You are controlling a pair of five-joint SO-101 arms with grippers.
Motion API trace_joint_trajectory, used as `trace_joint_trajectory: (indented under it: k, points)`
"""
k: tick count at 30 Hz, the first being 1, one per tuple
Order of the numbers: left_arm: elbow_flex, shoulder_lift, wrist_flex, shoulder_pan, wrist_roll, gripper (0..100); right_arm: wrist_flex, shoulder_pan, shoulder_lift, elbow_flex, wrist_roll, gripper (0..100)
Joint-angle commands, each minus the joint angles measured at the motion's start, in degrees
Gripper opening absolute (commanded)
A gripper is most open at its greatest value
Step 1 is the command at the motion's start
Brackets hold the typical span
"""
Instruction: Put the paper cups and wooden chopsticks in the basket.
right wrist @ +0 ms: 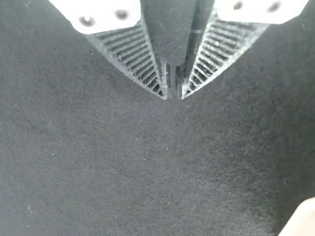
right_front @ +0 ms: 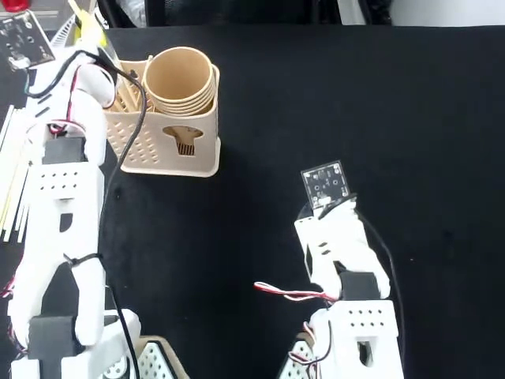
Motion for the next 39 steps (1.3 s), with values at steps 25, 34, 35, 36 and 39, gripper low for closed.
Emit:
trace_joint_trajectory:
  k: [25, 34, 35, 36, 39]
  points:
    - [-46.29, 26.81, 64.26, -24.66, -31.65, 23, -1.05, -0.26, -0.84, -0.57, 0.70, 4.2]
    - [-62.02, 56.00, 61.19, -24.92, -40.44, 23, -1.05, -0.26, -0.84, -0.48, 0.70, 4.2]
    - [-64.31, 59.78, 61.27, -24.84, -40.88, 23, -1.05, -0.26, -0.84, -0.48, 0.70, 4.2]
    - [-66.95, 63.56, 61.45, -24.75, -41.14, 23, -1.05, -0.26, -0.84, -0.40, 0.70, 4.2]
    - [-75.82, 73.41, 61.89, -24.75, -41.05, 23, -1.05, -0.26, -0.84, -0.40, 0.70, 4.2]
